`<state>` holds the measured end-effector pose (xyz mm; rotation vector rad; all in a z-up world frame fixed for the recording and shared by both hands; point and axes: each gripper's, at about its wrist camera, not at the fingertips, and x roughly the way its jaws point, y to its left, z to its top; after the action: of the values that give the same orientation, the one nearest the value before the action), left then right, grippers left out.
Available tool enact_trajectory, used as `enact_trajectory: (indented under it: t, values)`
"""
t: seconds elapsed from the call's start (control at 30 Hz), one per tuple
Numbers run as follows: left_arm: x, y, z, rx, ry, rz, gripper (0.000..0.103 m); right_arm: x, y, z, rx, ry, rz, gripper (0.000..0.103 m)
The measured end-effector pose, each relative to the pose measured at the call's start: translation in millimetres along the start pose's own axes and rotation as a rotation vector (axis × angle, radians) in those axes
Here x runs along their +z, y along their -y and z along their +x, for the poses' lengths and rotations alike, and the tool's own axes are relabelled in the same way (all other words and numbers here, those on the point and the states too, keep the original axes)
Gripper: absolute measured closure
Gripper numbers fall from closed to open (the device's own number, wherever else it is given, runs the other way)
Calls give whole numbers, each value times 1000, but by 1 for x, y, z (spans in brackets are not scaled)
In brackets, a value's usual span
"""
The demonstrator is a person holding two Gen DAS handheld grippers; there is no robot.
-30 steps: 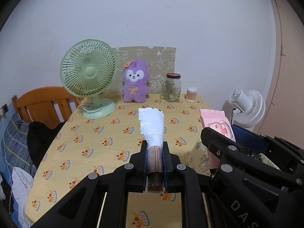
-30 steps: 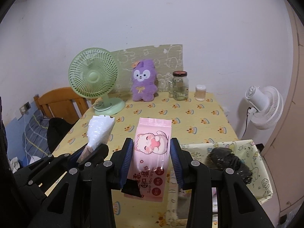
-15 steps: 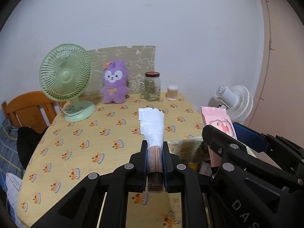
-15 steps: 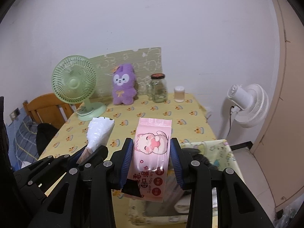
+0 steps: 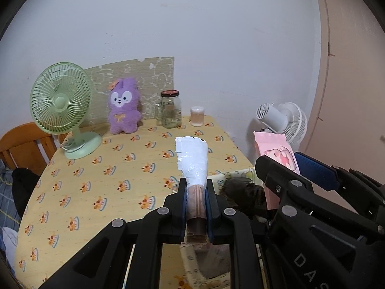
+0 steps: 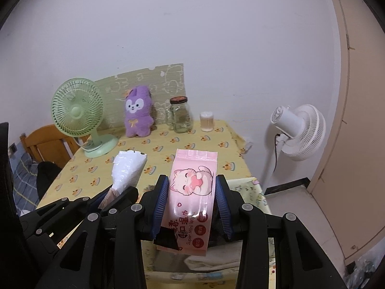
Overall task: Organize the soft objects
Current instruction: 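Lower the roll into the gift box and open the left tool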
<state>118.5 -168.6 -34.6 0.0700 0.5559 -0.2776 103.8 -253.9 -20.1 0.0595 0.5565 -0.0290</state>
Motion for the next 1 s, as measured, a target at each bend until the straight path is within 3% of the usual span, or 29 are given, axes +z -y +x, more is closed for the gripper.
enact_trajectory:
  t: [0.53,0.6,0.67,0.73,0.8,0.83,0.87,1.0]
  values:
    - [-15,34,34,-66,-74,29,90,-19,41,18,-59,-49,45,60]
    - [-17,36,39,-74,-87,37,82,-22,43,21,-62,-61,51,60]
    - [-19,38,42,-87,-95,57,64,-25,44,25,-68,-72,54,60]
    - [-21,39,43,-62,-83,82,59,-28,46,31,-70,-87,54,60]
    - [-22,40,44,-32,-78,94,38,-31,47,35,-64,-100,58,60]
    - [-23,40,45,-23,-87,96,22,-32,47,37,-64,-103,59,60]
    - [-23,39,46,-18,-90,94,16,-32,46,39,-62,-107,59,60]
    - [-25,35,50,-7,-110,94,16,-35,45,46,-48,-122,71,60]
